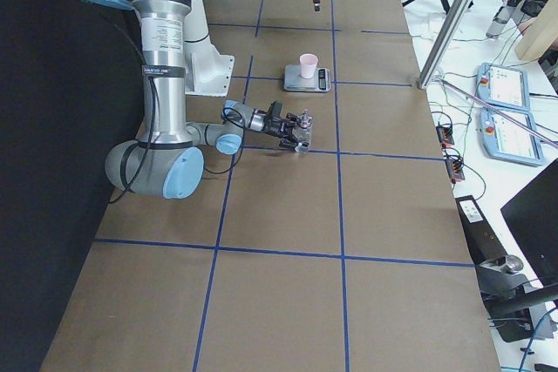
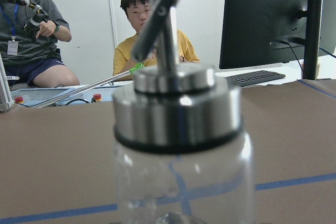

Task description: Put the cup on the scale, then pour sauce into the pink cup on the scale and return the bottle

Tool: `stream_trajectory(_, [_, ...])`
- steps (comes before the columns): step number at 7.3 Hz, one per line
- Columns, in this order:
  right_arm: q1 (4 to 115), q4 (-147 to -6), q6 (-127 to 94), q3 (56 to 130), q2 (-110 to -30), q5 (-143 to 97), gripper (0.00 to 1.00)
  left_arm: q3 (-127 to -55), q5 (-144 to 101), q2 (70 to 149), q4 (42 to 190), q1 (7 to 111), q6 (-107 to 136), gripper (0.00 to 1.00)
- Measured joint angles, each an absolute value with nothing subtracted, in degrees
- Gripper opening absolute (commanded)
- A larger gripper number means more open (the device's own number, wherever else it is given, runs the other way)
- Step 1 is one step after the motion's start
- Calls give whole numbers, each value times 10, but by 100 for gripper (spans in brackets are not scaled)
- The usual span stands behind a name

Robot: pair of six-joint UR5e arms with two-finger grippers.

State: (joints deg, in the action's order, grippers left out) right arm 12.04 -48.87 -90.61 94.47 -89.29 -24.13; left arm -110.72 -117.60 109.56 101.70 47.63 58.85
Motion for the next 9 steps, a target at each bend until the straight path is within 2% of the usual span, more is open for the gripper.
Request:
stream_trajectory(5, [94, -488, -906, 963, -900, -227, 100, -1113, -1175, 1095, 1017, 475, 596, 100])
stream_trajectory(9, [42, -485, -905, 981, -964, -206, 100, -1114, -1175, 1095, 1017, 475, 596, 100])
